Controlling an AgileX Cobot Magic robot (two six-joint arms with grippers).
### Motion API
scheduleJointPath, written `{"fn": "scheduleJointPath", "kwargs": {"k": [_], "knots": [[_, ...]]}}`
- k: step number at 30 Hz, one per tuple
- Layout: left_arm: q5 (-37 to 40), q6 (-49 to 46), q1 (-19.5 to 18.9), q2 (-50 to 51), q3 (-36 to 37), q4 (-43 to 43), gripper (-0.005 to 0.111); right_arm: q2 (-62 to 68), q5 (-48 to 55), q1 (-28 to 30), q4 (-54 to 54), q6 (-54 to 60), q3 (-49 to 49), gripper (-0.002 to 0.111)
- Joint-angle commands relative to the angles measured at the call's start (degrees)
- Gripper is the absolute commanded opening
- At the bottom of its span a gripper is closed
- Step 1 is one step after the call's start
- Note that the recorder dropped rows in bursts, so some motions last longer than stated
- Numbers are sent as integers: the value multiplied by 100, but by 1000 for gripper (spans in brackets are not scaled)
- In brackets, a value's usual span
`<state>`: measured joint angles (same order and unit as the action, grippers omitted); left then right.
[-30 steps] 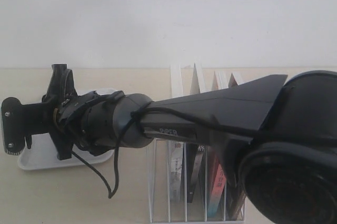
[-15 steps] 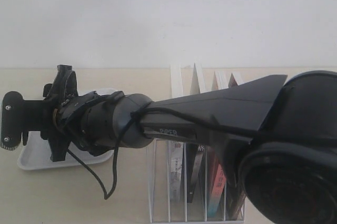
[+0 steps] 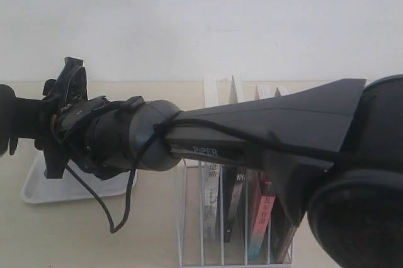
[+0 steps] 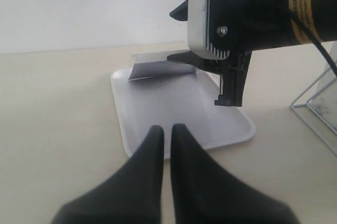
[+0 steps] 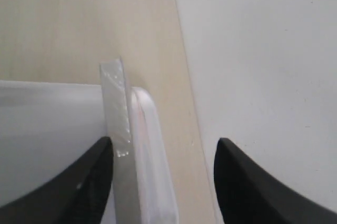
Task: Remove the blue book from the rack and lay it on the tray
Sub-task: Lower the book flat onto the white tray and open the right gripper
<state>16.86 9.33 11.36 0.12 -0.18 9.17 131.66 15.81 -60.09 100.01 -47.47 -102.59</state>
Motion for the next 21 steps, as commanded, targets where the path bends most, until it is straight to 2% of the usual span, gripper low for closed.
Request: {"fn": "scheduleJointPath", "kwargs": {"k": [1,10,21], "knots": [[-7,-23,-18,-12,18,-16,4,-178,163,-53,-60,-58,-39,54],[-7,-23,-18,-12,18,-16,4,-246,818,-53,-369,86,-39,54],[-7,-23,-18,-12,18,-16,4,-861,1123,-204,-1195,342,-39,54]]}}
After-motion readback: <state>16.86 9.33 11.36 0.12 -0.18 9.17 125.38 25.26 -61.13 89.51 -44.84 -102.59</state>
